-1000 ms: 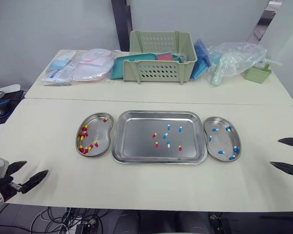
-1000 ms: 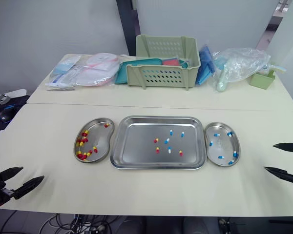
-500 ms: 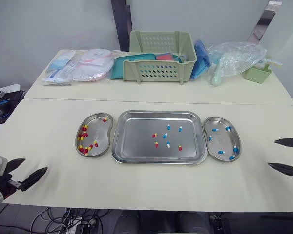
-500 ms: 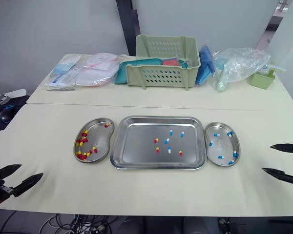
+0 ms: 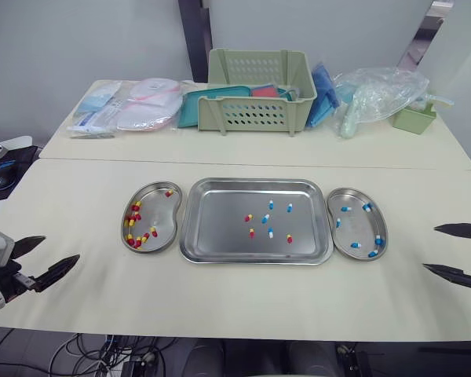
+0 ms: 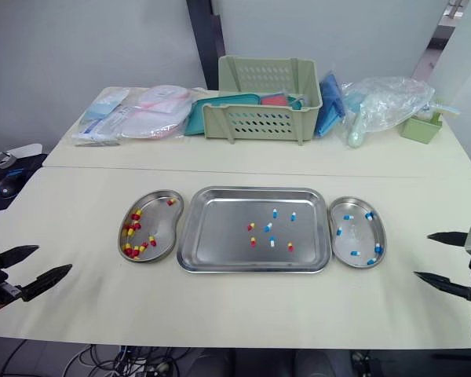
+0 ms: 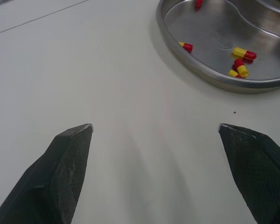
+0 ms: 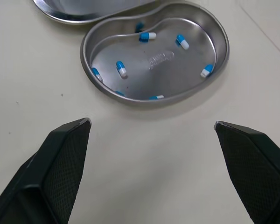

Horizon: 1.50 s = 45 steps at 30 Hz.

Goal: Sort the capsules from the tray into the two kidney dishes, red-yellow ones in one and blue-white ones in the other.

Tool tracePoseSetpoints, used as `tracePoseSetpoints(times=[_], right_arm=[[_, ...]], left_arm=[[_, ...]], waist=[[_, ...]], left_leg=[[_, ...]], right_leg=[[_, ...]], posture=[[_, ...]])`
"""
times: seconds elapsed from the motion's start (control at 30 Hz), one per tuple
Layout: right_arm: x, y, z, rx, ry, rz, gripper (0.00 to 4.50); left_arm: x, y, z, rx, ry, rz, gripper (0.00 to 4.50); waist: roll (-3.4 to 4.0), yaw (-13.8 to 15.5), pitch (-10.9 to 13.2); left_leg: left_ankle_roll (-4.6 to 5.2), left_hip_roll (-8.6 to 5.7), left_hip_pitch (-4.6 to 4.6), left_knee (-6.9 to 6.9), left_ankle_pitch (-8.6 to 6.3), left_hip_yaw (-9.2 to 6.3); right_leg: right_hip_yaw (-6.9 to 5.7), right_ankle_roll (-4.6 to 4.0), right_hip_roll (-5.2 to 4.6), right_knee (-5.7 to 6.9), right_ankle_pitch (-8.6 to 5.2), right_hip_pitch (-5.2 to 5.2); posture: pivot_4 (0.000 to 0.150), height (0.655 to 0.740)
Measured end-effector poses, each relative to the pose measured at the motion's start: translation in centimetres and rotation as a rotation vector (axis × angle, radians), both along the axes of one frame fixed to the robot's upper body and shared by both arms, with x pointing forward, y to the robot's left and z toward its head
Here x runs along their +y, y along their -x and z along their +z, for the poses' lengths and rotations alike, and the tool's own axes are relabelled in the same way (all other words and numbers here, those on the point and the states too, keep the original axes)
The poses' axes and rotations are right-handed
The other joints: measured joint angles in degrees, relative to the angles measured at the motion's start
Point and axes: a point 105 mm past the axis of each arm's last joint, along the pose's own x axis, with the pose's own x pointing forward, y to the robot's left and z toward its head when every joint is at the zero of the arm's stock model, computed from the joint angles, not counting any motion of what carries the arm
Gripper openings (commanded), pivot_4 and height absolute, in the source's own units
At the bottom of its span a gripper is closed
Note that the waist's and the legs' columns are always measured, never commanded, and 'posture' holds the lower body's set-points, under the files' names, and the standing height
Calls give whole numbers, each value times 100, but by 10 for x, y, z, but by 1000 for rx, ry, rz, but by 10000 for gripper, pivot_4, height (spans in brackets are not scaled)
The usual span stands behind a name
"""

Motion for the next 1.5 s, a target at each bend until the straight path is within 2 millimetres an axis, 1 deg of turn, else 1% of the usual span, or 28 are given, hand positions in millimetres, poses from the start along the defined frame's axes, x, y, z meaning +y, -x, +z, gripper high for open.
tracePoseSetpoints(times=[0.1, 0.2, 0.3, 0.4, 0.47, 0.53, 0.57, 0.67, 0.8, 0.93, 1.13, 1.23, 1.5], right_arm=[[20, 6, 2, -32, -41, 29, 45000], [49, 16, 2, -51, -99, 72, 45000], [88, 32, -2, -68, -182, 124, 45000], [132, 47, -8, -92, -288, 170, 45000], [149, 51, -11, -111, -346, 162, 45000], [158, 54, -16, -111, -364, 144, 45000], [162, 55, -21, -99, -369, 133, 45000], [169, 57, -33, -76, -375, 104, 45000], [175, 53, -43, -74, -409, 53, 45000], [169, 52, -51, -77, -392, 35, 45000], [164, 54, -59, -79, -392, 27, 45000], [161, 54, -62, -81, -392, 22, 45000], [163, 60, -67, -81, -403, 23, 45000]], left_arm=[[-16, -2, -4, 26, 8, -70, 44656], [-36, -6, -5, 32, 33, -142, 44656], [-67, -5, -10, 37, 74, -244, 44656], [-99, -3, -11, -5, 101, -347, 44656], [-107, -2, -10, -18, 107, -375, 44656], [-111, 1, -10, -21, 110, -388, 44656], [-112, 3, -11, -17, 116, -389, 44656], [-116, 7, -13, -17, 128, -398, 44656], [-125, 5, -9, -61, 132, -417, 44656], [-131, 2, -7, -90, 160, -423, 44656], [-146, -7, 4, -123, 193, -457, 44656], [-150, -10, 5, -125, 200, -463, 44656], [-165, -22, 5, -90, 204, -510, 44656]], waist=[[0, 8, 0], [0, 14, 0], [0, 19, 0], [-2, 16, -1], [-3, 0, -3], [-2, 4, -4], [-3, 7, -4], [-3, 14, -4], [-5, 15, -5], [-5, 14, -5], [-6, 15, -5], [-5, 9, -5], [-5, 15, -5]], left_leg=[[0, 0, -2, 2, 0, -3], [0, 1, -4, 2, 0, -6], [-1, 1, -6, 3, 0, -7], [-1, 2, -5, 5, 1, -11], [-1, 3, 0, 6, 1, -8], [-1, 1, 3, 6, 1, -8], [-1, 1, 3, 5, 0, -8], [-1, 1, 2, 5, 0, -9], [-1, 0, 3, 5, 0, -11], [-1, 0, 4, 4, 0, -13], [-1, 0, 4, 5, 0, -14], [-1, 0, 7, 4, 0, -12], [-1, -1, 6, 5, 0, -14]], right_leg=[[-3, 0, 0, 0, 0, 1], [-5, 0, 0, 1, 0, 2], [-6, 0, 0, 0, 0, 2], [-7, 0, 1, 3, 0, 2], [-5, 0, 2, 6, 0, 4], [-4, 0, 2, 5, 0, 5], [-4, 0, 2, 4, 0, 5], [-5, 0, 2, 3, 0, 5], [-6, 0, 1, 3, 0, 6], [-7, 0, 2, 3, 0, 7], [-8, 0, 2, 3, 0, 8], [-6, 0, 2, 3, 0, 8], [-7, 0, 2, 4, 0, 9]], posture=[[1500, 7400], [1500, 7400], [1500, 7400], [1500, 7400], [1500, 7400], [1500, 7400], [1500, 7400], [1500, 7400], [1500, 7400], [1500, 7400], [1500, 7400], [1500, 7400], [1500, 7400]])
